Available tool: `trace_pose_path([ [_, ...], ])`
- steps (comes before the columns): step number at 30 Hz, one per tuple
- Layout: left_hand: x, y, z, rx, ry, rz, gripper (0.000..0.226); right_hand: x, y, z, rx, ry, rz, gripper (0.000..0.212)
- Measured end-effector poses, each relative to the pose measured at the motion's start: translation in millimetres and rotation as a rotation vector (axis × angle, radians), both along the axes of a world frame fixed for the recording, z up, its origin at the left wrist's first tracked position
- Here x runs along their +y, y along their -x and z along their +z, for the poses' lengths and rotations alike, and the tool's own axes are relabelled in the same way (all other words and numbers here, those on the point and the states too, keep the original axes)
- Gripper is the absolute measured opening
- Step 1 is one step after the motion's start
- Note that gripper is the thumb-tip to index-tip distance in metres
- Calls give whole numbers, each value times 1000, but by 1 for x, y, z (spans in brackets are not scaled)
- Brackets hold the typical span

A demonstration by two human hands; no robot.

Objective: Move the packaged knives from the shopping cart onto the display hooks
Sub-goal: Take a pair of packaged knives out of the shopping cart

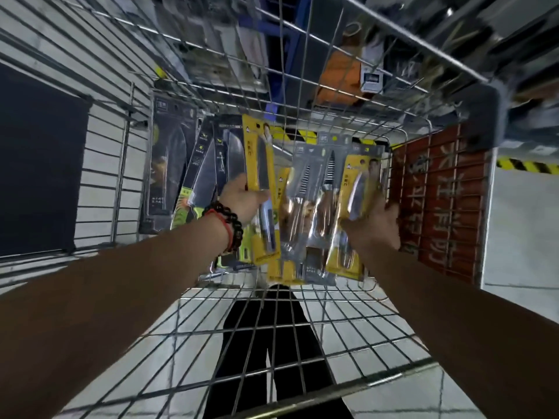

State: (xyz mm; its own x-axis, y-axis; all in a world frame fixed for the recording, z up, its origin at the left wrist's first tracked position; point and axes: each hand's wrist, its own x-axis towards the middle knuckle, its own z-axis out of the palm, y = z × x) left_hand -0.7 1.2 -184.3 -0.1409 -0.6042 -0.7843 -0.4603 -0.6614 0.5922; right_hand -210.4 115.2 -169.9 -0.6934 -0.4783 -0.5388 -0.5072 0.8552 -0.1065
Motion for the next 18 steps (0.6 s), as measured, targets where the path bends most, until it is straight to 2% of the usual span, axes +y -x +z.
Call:
trace_pose_path([
  [3, 13, 12, 2, 49, -37, -13, 30, 6, 5, -4, 3, -24, 50, 75],
  [4, 18, 14, 3, 58, -63, -21, 41, 9, 7, -5, 17, -45, 50, 75],
  [6, 25, 18, 2, 128, -101, -46, 83, 12, 10, -7, 18, -110, 25, 74],
  [8, 31, 17, -7, 178, -120, -21, 102, 15, 12, -8, -8, -184, 31, 76],
  [11, 36, 17, -2, 227, -167, -21, 105, 17, 11, -7, 0, -151, -70, 76],
  [15, 39, 19, 9, 229, -202, -9, 85, 26, 5, -1, 118, 28, -151, 57],
  [18, 41, 22, 12, 225, -202, -18, 77, 28, 5, 11, 89, 221, -151, 31],
])
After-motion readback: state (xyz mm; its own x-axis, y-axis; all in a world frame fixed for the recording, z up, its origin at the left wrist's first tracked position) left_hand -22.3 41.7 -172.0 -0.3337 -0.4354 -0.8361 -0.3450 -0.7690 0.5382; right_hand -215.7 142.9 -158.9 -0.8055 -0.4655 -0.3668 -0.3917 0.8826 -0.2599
